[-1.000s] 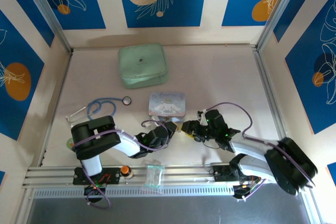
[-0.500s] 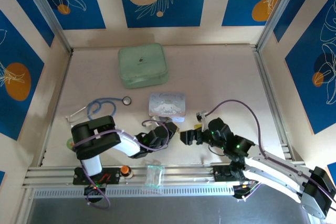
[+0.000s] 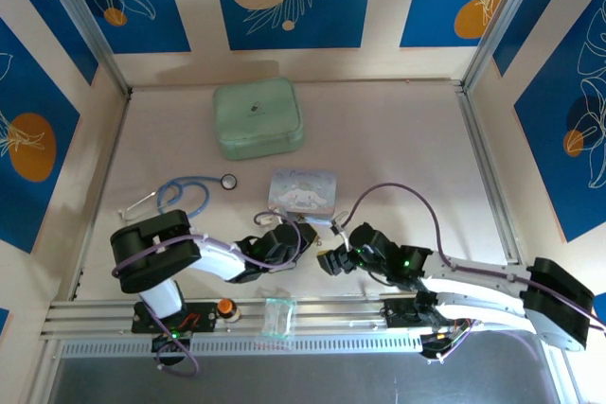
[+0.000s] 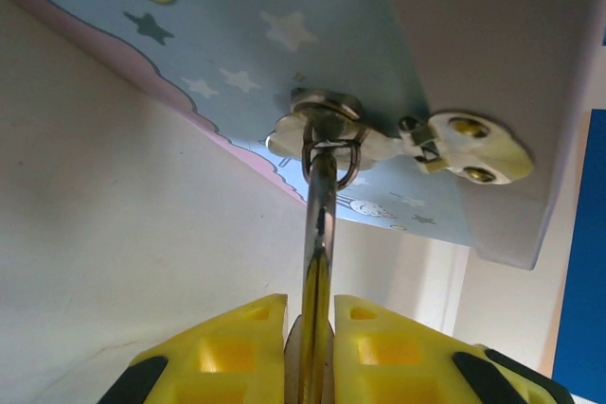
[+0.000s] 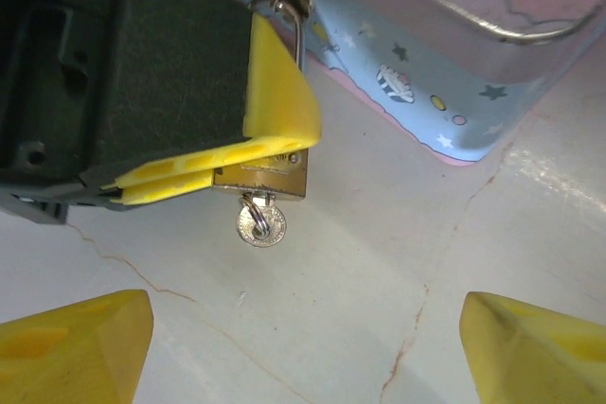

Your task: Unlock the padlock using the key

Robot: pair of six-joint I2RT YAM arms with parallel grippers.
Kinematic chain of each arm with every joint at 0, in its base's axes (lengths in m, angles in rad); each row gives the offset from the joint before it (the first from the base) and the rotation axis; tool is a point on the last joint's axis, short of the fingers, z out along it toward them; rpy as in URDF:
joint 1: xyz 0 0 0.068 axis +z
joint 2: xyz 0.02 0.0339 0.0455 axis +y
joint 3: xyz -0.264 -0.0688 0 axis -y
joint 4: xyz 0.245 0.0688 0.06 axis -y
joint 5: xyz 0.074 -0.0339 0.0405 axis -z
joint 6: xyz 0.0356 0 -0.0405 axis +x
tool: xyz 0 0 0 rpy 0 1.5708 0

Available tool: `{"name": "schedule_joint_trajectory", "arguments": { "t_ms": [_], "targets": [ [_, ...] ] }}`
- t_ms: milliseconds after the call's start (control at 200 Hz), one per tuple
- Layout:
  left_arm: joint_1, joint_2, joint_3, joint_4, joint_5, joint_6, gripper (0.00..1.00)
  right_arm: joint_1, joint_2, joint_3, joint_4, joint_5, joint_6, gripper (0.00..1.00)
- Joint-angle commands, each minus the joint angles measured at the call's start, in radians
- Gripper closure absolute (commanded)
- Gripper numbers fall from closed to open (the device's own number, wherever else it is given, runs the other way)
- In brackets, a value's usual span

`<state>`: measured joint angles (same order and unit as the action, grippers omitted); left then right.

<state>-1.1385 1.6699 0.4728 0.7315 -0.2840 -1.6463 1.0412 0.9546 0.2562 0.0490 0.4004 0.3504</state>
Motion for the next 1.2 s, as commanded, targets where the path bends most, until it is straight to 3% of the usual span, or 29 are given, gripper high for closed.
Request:
{"name": "schedule_joint_trajectory", "arguments": {
  "t_ms": [0,65,225,325,400,510,615,810,956,1046,1196],
  "targets": [
    [0.010,-0.005,-0.017,-0.056,0.057,0.024,1.00,0.028,0.065,0.042,0.067,0.066,-0.071,0.17],
    [0.010,-0.004,-0.017,-0.053,0.059,0.023,1.00,0.039,0.104,0.047,0.086,0.079,-0.083,0.20],
    [0.013,0.000,-0.016,-0.044,0.069,0.020,1.00,0.078,0.176,0.051,0.156,0.086,-0.131,0.42],
    [0.013,0.001,-0.012,-0.044,0.075,0.024,1.00,0.098,0.233,0.066,0.175,0.108,-0.147,0.44],
    [0.013,0.001,-0.009,-0.043,0.078,0.023,1.00,0.103,0.265,0.071,0.201,0.116,-0.163,0.52],
    [0.013,0.001,-0.010,-0.042,0.084,0.024,1.00,0.105,0.306,0.089,0.218,0.162,-0.173,0.54],
    [0.013,0.002,-0.010,-0.038,0.092,0.024,1.00,0.104,0.337,0.101,0.273,0.176,-0.206,0.64],
    [0.013,0.005,-0.017,-0.025,0.113,0.027,1.00,0.069,0.413,0.119,0.356,0.115,-0.228,0.69],
    [0.013,0.003,-0.032,-0.003,0.115,0.024,1.00,0.038,0.432,0.128,0.370,0.054,-0.214,0.84],
    [0.013,0.004,-0.032,0.000,0.118,0.021,1.00,0.046,0.433,0.143,0.346,0.079,-0.231,1.00],
    [0.013,0.009,-0.031,0.040,0.129,0.011,1.00,0.087,0.494,0.195,0.307,0.159,-0.267,1.00]
  ]
}}
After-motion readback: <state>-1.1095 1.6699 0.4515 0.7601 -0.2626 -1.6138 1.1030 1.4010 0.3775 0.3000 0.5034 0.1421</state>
